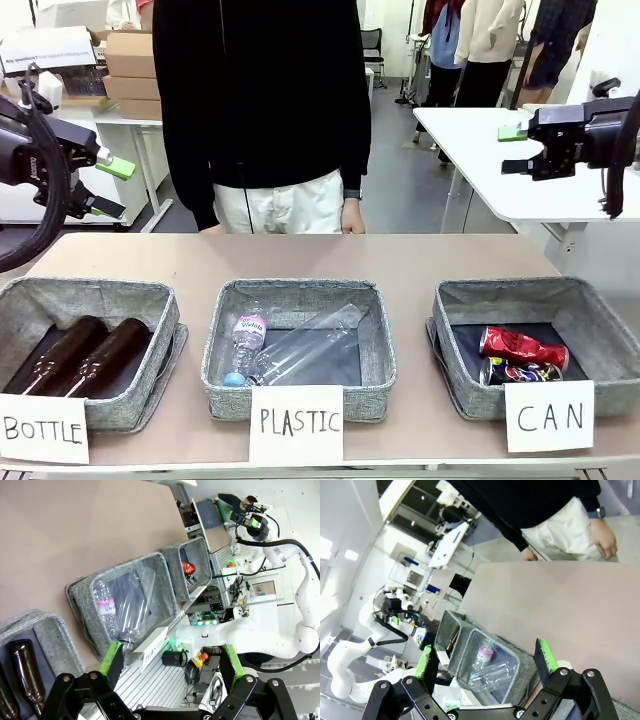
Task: Sort the can waste into the basket.
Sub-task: Pick up the can waste from the table and place it in the right Fabric basket.
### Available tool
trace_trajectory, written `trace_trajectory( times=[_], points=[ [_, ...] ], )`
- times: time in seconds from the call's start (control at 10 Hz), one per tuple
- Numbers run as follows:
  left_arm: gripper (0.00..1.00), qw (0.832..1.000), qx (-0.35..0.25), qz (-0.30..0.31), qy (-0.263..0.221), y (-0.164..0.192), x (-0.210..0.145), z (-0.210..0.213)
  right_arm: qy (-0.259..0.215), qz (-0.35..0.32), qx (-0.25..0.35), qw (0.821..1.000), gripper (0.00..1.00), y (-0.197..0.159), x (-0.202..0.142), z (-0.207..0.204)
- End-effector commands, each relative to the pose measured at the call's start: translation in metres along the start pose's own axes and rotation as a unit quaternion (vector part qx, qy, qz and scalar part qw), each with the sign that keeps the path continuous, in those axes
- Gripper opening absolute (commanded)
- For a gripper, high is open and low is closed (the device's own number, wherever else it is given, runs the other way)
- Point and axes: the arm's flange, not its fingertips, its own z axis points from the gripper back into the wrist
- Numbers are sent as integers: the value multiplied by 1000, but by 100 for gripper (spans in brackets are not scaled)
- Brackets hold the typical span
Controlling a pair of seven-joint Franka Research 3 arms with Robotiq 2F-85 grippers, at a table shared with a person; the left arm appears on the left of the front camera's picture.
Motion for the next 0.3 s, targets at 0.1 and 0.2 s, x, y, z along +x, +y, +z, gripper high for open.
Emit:
trace_trajectory(
  times=[0.1, 0.2],
  points=[
    [100, 1000, -3, -10, 5, 2, 0, 3, 6, 2, 2, 1000, 100, 1, -1, 0],
    [100, 1000, -3, -10, 5, 2, 0, 3, 6, 2, 2, 1000, 100, 1, -1, 0]
  ],
)
